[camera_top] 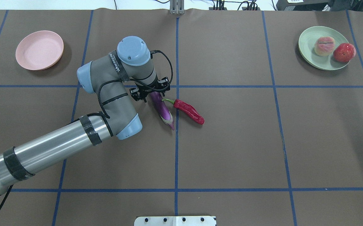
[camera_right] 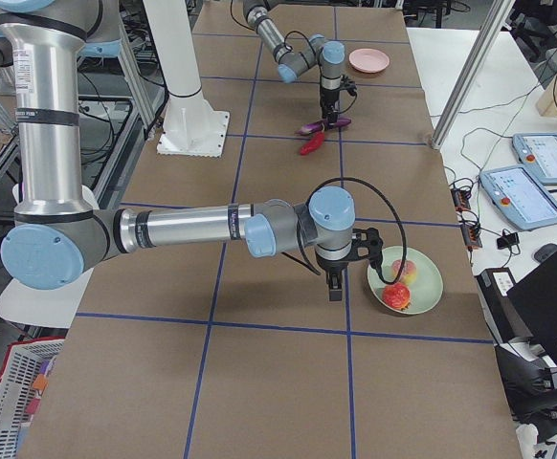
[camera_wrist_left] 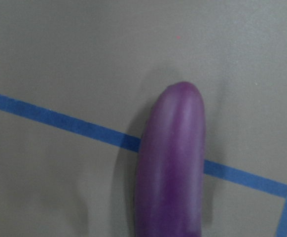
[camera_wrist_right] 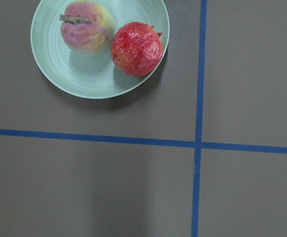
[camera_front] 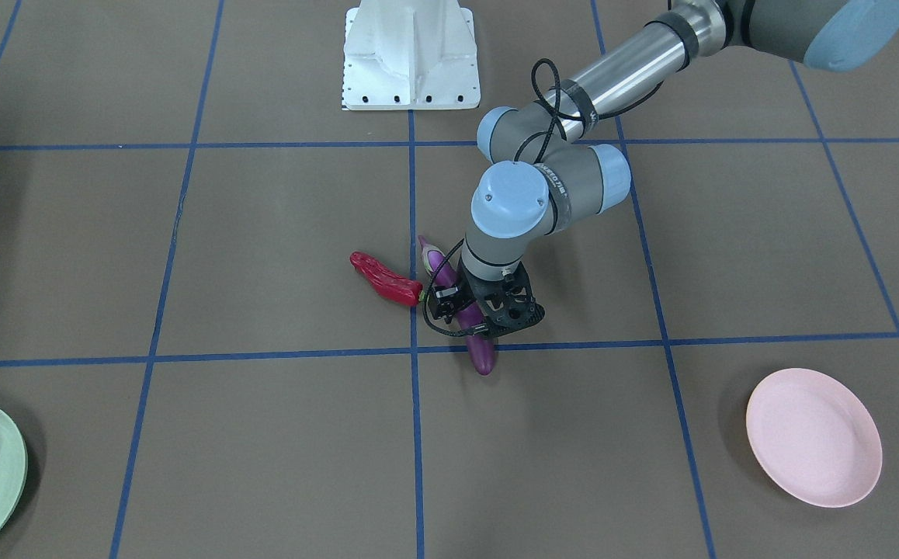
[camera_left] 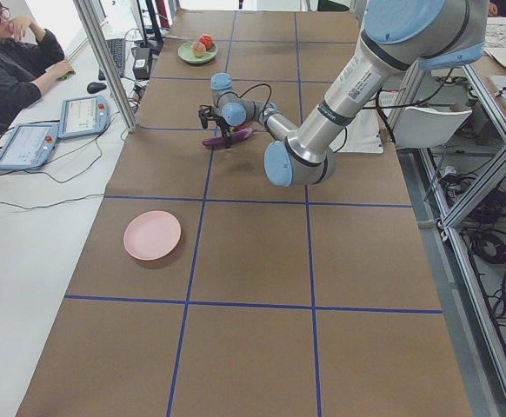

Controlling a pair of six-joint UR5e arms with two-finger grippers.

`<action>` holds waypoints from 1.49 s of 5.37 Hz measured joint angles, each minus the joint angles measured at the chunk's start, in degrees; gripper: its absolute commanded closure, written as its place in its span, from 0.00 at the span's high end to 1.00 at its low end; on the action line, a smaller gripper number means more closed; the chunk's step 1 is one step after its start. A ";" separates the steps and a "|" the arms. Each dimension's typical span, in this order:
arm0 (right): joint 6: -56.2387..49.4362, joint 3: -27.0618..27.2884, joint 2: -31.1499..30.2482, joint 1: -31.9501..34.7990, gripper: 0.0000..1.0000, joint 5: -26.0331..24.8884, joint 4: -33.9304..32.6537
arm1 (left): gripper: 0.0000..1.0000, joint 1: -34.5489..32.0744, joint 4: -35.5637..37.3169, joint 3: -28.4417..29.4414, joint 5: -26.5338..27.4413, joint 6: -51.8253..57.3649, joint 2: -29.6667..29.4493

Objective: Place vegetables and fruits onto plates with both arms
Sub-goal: 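Reach the left gripper to the purple eggplant and grasp it, then carry the eggplant with the left gripper onto the pink plate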

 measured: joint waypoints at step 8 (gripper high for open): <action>0.37 -0.08 0.11 -0.15 1.00 0.05 0.04 | 0.00 -28.38 7.49 10.45 -8.88 59.39 3.88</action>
